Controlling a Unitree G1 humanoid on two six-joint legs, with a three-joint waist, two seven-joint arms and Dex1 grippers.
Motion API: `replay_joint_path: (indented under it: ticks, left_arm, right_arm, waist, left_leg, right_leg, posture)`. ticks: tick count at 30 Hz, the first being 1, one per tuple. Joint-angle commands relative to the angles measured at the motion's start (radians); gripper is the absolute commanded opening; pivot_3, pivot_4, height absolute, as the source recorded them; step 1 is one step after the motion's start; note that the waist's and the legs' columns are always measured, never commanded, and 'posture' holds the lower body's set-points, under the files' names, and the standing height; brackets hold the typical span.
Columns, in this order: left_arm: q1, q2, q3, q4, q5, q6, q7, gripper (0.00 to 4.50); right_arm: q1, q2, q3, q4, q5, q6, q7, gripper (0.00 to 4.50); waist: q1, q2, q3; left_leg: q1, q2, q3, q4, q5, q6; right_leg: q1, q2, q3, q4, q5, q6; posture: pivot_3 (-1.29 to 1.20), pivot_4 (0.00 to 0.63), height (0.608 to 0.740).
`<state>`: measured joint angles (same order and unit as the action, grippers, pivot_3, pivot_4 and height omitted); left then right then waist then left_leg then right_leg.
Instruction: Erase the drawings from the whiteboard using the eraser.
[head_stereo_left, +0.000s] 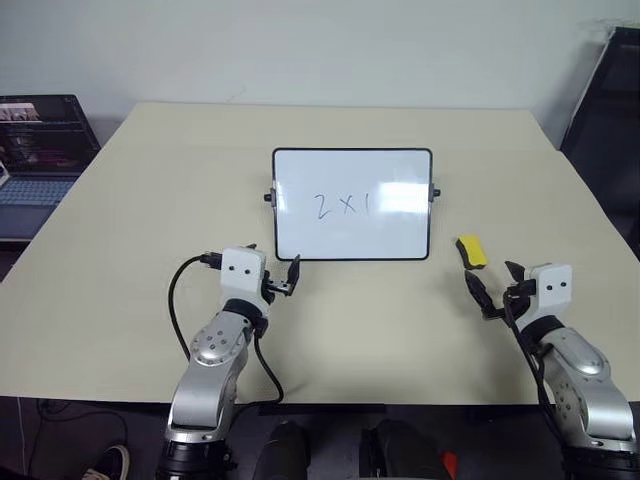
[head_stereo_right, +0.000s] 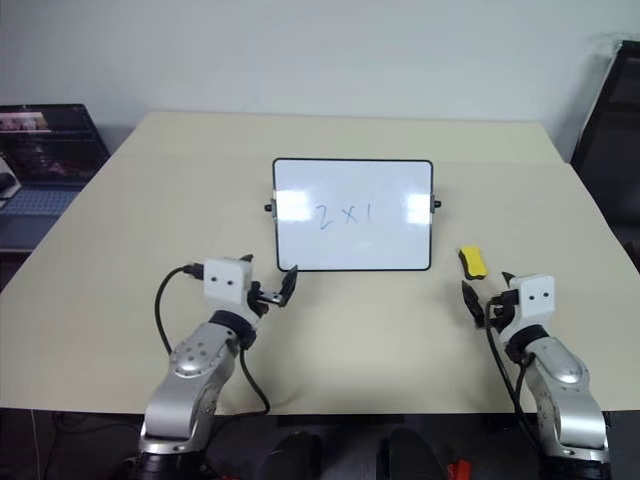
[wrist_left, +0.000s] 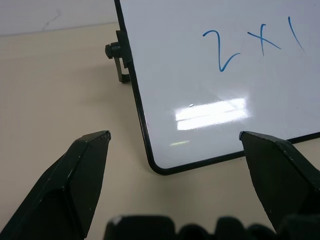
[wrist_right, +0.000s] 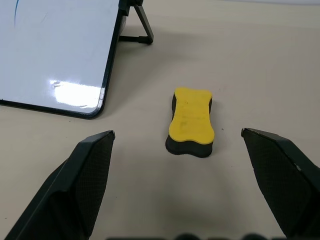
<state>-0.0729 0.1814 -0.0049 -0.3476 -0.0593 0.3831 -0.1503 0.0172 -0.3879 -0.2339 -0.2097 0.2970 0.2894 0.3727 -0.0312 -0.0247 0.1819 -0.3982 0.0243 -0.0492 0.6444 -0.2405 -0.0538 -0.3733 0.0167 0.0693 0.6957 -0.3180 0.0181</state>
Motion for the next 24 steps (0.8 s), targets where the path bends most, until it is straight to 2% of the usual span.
replay_joint_path:
  ticks: [1,8,14,19,24]
  left_arm:
    - [-0.018,-0.006,0.000,-0.013,0.016,-0.047,0.014,4.50]
    - [-0.034,0.002,-0.011,-0.016,0.006,-0.048,-0.017,4.50]
    - [-0.073,0.048,0.034,-0.029,-0.074,-0.014,-0.101,4.50]
    - [-0.113,0.134,0.099,-0.030,-0.185,0.031,-0.221,4.50]
    - [-0.187,0.200,0.069,-0.036,-0.271,0.094,-0.338,4.50]
  right_arm:
    - [-0.029,-0.005,-0.008,-0.029,0.016,0.003,0.003,4.46]
    - [-0.071,0.006,-0.023,-0.054,0.014,0.018,-0.030,4.46]
    - [-0.050,0.044,0.002,-0.143,0.026,0.057,-0.061,4.46]
    - [-0.043,0.077,0.050,-0.258,0.011,0.167,-0.138,4.46]
    - [-0.069,0.069,0.016,-0.350,0.046,0.281,-0.181,4.46]
  waist:
    - [0.000,0.000,0.000]
    - [0.000,0.000,0.000]
    - [0.000,0.000,0.000]
    - [-0.002,0.000,0.000]
    - [0.000,0.000,0.000]
  left_leg:
    - [0.000,0.000,0.000,0.000,0.000,0.000]
    - [0.000,0.000,0.000,0.000,0.000,0.000]
    - [0.000,0.000,0.000,0.000,0.000,0.000]
    - [0.000,0.001,-0.001,0.000,0.000,0.000]
    - [0.000,0.000,-0.001,0.000,0.000,0.000]
  right_leg:
    - [0.000,0.000,0.000,0.000,0.000,0.000]
    - [0.000,0.000,0.000,0.000,0.000,0.000]
    - [0.000,0.000,0.000,0.000,0.000,0.000]
    - [-0.001,0.000,0.000,0.000,0.000,0.000]
    - [0.000,0.000,0.000,0.000,0.000,0.000]
  posture:
    - [0.00,0.150,0.740]
    - [0.00,0.150,0.740]
    - [0.00,0.150,0.740]
    - [0.00,0.150,0.740]
    - [0.00,0.150,0.740]
